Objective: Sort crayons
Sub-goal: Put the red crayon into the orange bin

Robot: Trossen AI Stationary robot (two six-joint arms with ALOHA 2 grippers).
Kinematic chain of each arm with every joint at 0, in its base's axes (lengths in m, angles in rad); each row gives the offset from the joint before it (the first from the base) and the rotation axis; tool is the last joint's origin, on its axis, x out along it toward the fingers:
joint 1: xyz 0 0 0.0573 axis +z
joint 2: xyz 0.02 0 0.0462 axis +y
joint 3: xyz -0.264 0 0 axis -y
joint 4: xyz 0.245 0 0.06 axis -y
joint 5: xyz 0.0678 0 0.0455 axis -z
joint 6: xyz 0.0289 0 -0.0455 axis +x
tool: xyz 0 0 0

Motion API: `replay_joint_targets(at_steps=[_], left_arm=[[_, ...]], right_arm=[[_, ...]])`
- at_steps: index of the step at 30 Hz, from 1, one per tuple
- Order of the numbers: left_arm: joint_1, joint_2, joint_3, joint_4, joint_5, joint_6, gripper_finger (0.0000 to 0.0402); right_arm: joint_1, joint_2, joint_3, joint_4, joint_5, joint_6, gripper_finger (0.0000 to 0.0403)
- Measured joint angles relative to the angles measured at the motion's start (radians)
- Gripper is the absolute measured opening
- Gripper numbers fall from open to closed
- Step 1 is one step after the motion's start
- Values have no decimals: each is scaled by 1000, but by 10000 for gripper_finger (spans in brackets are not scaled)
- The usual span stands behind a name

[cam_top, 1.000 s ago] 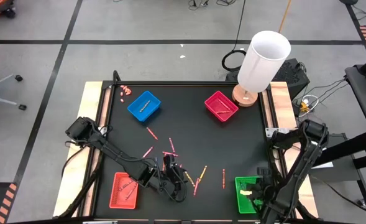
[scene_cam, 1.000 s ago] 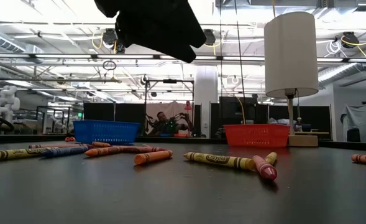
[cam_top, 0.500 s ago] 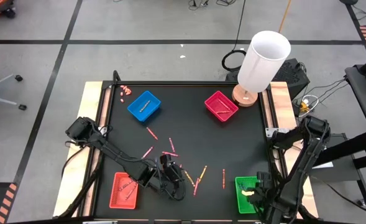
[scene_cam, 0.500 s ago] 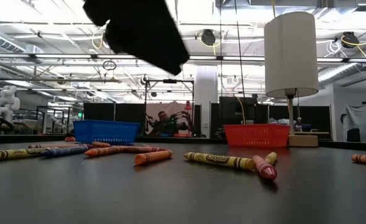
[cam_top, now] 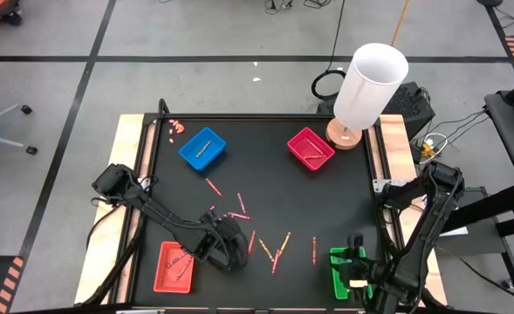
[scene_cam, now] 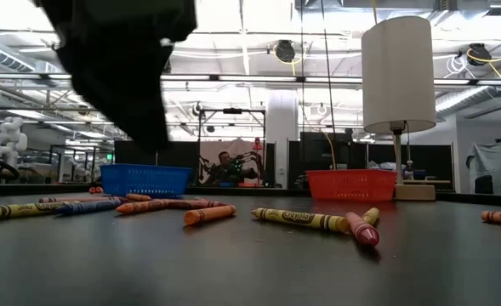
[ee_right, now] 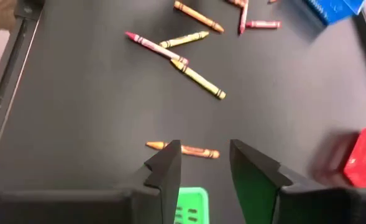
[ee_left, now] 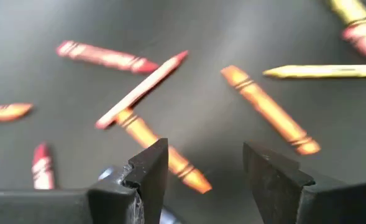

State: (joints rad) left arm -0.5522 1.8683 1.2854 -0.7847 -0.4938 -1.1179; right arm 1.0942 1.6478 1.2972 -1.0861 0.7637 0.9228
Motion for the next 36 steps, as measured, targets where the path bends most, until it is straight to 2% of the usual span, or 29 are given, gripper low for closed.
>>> replay_joint_targets(at_steps=[7, 15, 19, 25, 31, 36], left_arm=[[4, 0, 0, -152, 16, -258, 205], [6, 5, 0, -146, -17, -263, 205], [27, 30, 0, -122, -43, -100, 205], [85, 43, -1, 8, 22, 340, 205], [156, 37, -1, 17, 56, 581, 205], [212, 37, -1, 22, 133, 757, 205]], right_arm=[[-4, 0, 0, 5, 21, -38, 121], [-6, 0, 0, 9, 119, -128, 121], [-8, 0, 0, 10, 132, -164, 121], [-8, 0, 0, 12, 133, -206, 121], [-8, 0, 0, 11, 132, -210, 121], [-8, 0, 0, 11, 131, -210, 121]])
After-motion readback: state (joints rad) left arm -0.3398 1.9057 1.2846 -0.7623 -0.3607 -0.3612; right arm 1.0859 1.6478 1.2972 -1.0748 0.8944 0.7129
